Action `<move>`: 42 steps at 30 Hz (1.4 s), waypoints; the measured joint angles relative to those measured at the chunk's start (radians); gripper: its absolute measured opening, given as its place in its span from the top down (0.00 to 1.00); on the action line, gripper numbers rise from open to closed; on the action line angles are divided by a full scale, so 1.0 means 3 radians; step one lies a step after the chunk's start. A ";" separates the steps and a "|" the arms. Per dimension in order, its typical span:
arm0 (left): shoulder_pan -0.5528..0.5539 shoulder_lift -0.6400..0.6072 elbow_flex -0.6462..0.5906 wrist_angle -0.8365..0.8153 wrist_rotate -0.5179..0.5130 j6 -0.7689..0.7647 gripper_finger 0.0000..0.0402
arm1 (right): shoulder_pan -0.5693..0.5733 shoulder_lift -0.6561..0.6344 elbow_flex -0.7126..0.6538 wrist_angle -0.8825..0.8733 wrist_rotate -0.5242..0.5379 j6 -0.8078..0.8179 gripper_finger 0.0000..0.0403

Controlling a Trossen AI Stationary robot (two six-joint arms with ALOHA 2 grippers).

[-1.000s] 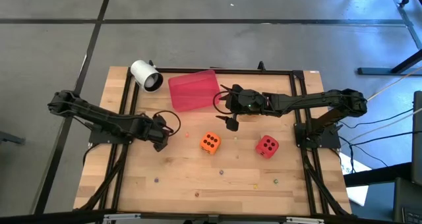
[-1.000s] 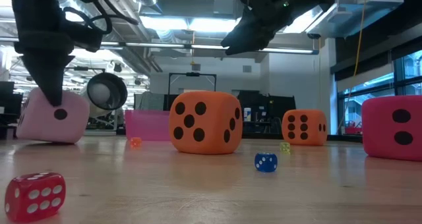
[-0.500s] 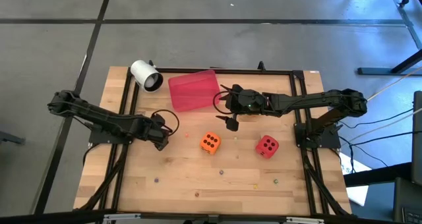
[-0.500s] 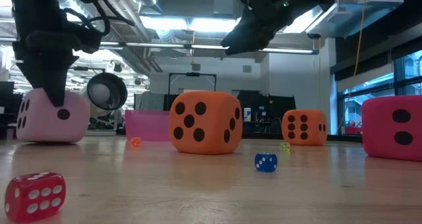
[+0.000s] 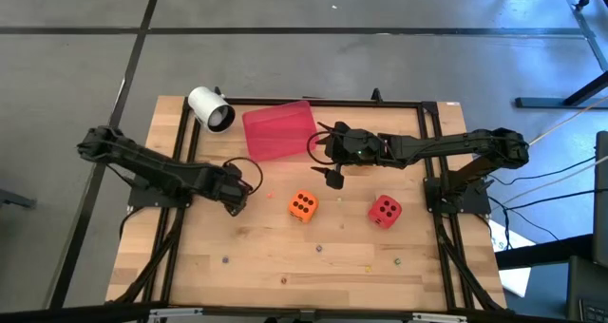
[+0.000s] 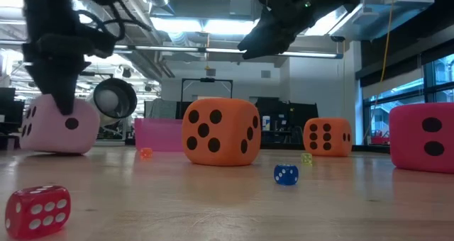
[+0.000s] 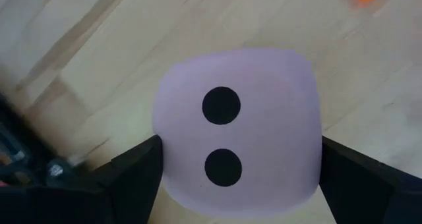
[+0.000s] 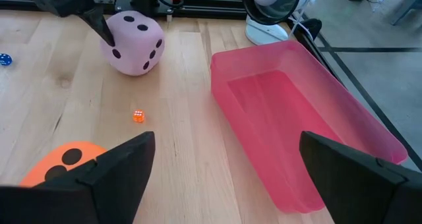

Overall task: Pick & Place Dice
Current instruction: Put the large pink die into the red bin

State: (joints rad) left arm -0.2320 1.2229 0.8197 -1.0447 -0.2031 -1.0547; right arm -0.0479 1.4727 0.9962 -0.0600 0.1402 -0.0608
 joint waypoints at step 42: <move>0.2160 0.0673 0.0881 0.1062 -0.0973 0.3507 0.16 | 0.0000 0.0000 0.0000 0.0003 0.0000 0.0000 0.06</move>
State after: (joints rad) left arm 0.4159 1.4249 1.0840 -0.7261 -0.4949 -0.0025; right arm -0.0480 1.4727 0.9962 -0.0591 0.1402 -0.0608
